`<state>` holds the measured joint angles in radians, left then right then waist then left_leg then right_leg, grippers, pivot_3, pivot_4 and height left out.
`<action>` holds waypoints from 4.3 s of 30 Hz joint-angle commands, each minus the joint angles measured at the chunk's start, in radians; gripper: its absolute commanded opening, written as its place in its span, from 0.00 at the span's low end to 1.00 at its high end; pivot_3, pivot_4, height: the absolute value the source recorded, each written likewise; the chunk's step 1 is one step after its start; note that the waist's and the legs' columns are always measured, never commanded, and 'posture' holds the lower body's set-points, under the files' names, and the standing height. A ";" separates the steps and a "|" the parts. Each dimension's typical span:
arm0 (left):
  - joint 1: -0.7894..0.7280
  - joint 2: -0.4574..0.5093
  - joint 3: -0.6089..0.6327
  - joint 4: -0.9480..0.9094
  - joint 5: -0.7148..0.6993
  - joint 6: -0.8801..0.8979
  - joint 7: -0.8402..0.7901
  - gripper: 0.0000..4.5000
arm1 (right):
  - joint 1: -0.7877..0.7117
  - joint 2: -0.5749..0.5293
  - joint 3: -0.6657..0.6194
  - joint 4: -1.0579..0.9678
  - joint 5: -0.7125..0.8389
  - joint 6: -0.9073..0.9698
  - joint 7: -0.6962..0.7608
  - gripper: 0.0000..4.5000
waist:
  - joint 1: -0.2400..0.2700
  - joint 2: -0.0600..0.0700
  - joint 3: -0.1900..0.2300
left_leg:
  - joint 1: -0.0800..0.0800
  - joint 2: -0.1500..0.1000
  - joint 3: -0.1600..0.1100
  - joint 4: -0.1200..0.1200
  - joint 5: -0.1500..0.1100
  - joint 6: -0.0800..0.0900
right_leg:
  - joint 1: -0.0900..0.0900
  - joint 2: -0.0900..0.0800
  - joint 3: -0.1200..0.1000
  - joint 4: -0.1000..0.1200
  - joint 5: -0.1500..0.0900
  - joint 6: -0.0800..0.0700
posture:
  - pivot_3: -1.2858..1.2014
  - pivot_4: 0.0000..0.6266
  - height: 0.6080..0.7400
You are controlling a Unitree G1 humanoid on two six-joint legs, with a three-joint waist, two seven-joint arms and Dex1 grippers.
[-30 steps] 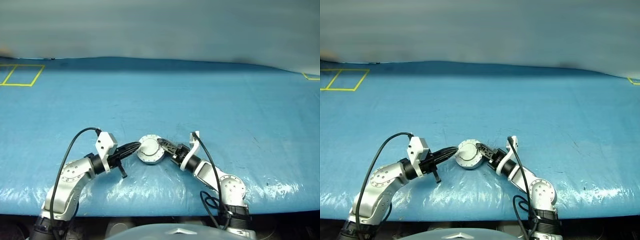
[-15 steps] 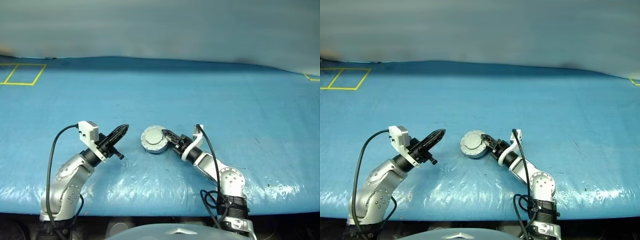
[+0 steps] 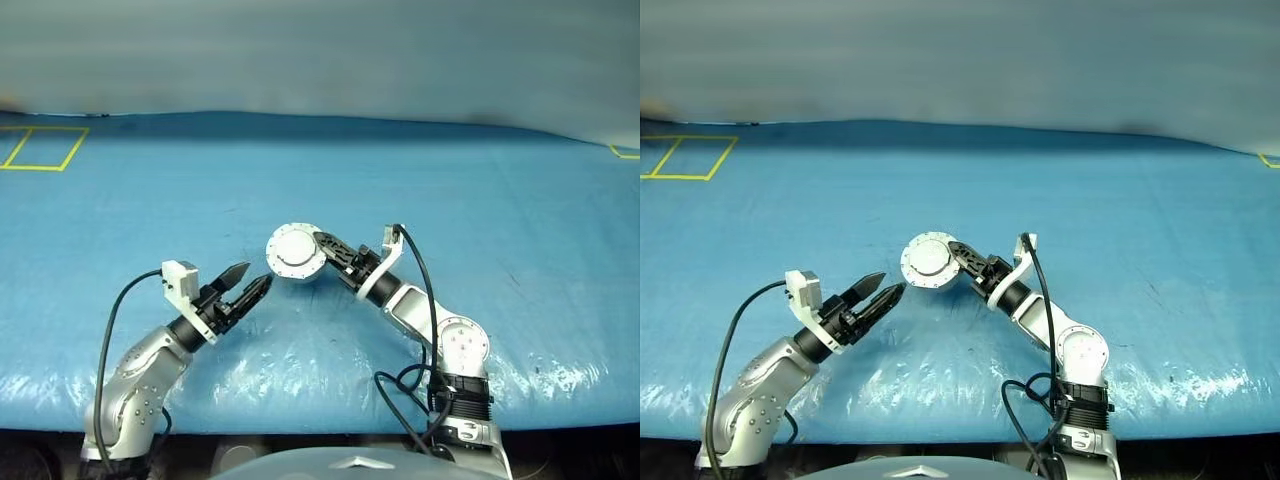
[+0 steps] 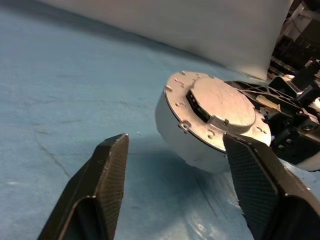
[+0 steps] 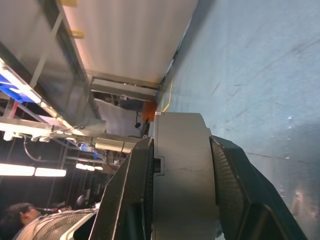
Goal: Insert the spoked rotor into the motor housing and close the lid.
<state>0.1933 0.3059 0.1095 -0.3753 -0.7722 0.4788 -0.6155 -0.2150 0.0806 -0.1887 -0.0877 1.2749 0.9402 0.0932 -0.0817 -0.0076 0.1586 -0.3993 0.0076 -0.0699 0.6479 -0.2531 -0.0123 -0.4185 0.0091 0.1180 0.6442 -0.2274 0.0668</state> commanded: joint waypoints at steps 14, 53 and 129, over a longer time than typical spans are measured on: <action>-0.040 -0.164 0.011 0.026 -0.407 0.177 0.088 0.99 | -0.010 -0.027 0.095 -0.134 0.061 0.032 0.082 0.28 | 0.005 0.000 0.000 | -0.001 -0.002 -0.001 0.002 0.000 0.000 | 0.001 0.000 -0.001 0.000 0.000 0.001 | 0.52 0.24 1.00; -0.068 -0.155 -0.029 0.029 -0.540 0.261 0.155 0.61 | -0.035 0.021 0.094 -0.023 0.041 0.004 -0.026 0.28 | 0.006 0.000 0.000 | -0.001 -0.004 -0.003 0.003 0.000 0.000 | 0.001 0.001 -0.002 0.000 0.001 0.000 | 0.52 0.24 1.00; -0.080 -0.071 0.068 0.081 0.574 -0.506 0.478 1.00 | 0.103 -0.190 0.365 -0.199 -1.112 -0.595 -0.030 0.87 | 0.022 -0.002 -0.001 | 0.003 -0.008 -0.001 0.003 0.001 -0.002 | 0.004 -0.002 0.000 0.000 0.004 -0.002 | 0.52 0.24 1.00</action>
<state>0.1056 0.2341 0.1985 -0.2535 -0.2456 0.0135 -0.1358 -0.1187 -0.1090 0.1659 -0.2447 0.2163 0.3930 0.0883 -0.0592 -0.0098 0.1575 -0.3963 0.0001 -0.0704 0.6505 -0.2519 -0.0145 -0.4150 0.0071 0.1181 0.6443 -0.2233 0.0652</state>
